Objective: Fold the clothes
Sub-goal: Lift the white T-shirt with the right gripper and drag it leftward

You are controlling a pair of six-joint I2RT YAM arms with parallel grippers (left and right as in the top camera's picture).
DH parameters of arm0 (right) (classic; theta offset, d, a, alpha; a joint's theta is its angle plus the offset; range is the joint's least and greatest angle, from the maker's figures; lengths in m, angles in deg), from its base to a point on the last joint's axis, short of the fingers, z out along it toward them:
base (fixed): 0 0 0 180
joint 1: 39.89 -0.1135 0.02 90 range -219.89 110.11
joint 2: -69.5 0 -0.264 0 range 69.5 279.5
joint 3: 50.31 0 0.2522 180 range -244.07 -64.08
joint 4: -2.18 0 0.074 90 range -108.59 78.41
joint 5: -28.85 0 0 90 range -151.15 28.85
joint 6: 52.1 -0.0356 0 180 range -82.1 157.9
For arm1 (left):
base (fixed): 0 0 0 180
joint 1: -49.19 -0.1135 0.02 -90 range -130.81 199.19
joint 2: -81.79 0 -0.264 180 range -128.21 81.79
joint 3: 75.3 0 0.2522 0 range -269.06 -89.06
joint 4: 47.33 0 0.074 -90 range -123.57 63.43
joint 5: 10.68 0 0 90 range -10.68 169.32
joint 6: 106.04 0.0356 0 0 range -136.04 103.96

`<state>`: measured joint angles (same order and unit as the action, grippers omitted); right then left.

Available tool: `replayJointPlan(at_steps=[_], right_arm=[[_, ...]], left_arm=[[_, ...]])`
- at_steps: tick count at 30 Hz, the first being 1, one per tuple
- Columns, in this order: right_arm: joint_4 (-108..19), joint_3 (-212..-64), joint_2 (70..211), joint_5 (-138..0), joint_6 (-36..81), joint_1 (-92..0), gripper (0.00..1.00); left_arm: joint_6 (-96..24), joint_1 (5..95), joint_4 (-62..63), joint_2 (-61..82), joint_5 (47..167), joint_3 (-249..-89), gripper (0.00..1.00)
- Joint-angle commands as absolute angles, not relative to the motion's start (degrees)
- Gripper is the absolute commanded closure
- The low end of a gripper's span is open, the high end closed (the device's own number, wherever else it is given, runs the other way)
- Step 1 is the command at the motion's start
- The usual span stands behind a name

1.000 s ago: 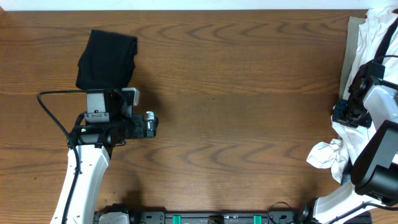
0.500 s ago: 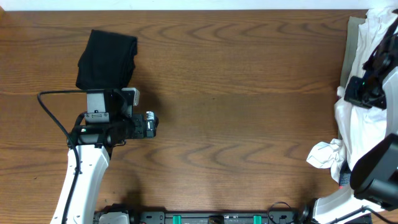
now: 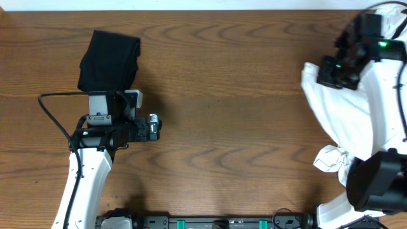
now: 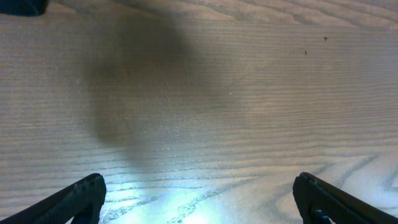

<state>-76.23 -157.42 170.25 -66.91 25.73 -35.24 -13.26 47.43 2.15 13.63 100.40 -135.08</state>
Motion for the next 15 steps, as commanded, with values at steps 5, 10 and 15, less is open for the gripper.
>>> replayJointPlan(at_steps=[5, 10, 15], right_arm=[[-65.2, -158.5, 169.4, -72.3, 15.5, -47.0, 0.99], [-54.1, -158.4, 170.7, -71.2, 10.6, -55.2, 0.99], [-42.9, -158.4, 174.4, -67.7, 7.7, -62.0, 0.99]], left_arm=[[-13.7, 47.7, 2.2, 13.3, 101.2, -136.2, 0.02], [-13.7, 47.7, 2.2, 13.3, 101.2, -136.2, 0.02], [-13.7, 47.7, 2.2, 13.3, 101.2, -136.2, 0.02]])
